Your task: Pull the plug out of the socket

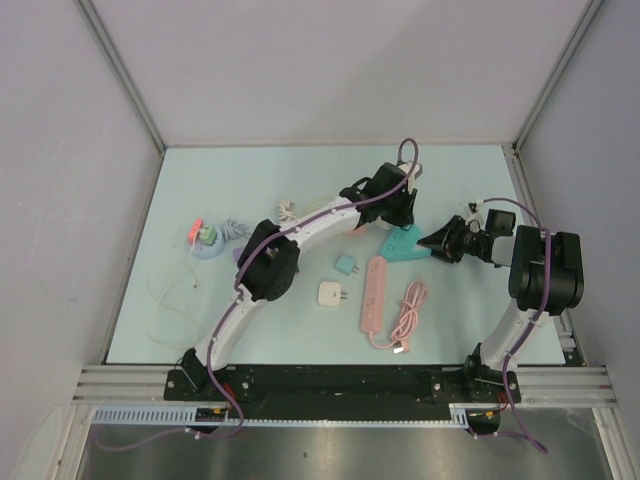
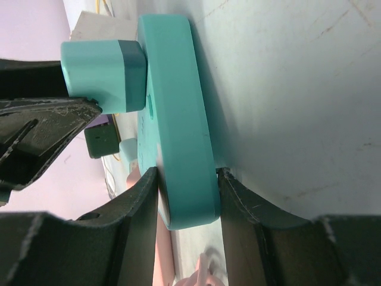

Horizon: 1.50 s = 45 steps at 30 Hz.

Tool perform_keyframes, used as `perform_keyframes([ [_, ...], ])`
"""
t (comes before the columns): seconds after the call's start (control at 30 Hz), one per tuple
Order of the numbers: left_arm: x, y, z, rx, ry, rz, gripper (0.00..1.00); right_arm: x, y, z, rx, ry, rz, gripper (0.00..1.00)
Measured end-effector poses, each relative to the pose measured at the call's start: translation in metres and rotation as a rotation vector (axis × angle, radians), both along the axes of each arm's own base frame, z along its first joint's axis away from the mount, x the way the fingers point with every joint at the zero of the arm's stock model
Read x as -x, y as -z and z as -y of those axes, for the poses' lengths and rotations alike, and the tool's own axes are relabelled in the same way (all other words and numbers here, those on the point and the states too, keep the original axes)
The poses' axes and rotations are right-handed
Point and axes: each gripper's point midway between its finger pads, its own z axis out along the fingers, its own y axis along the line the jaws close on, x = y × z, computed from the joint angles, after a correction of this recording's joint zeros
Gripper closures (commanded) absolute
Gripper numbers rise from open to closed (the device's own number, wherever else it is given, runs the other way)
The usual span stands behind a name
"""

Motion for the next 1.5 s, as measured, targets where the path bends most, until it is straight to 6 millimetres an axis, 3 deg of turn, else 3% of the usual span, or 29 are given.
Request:
perform_keyframes([
  [0.1,-0.001,-0.001,0.0,0.01,-0.011,-0.013,1.0,-0.001,0.0,0.001,-0.002,0.006,-0.003,0.87],
  [1.5,-0.003,-0.006,-0.011,-0.017,-0.034,-0.047,1.0,0.0,0.0,-0.002,-0.004,-0.003,-0.002,0.91],
])
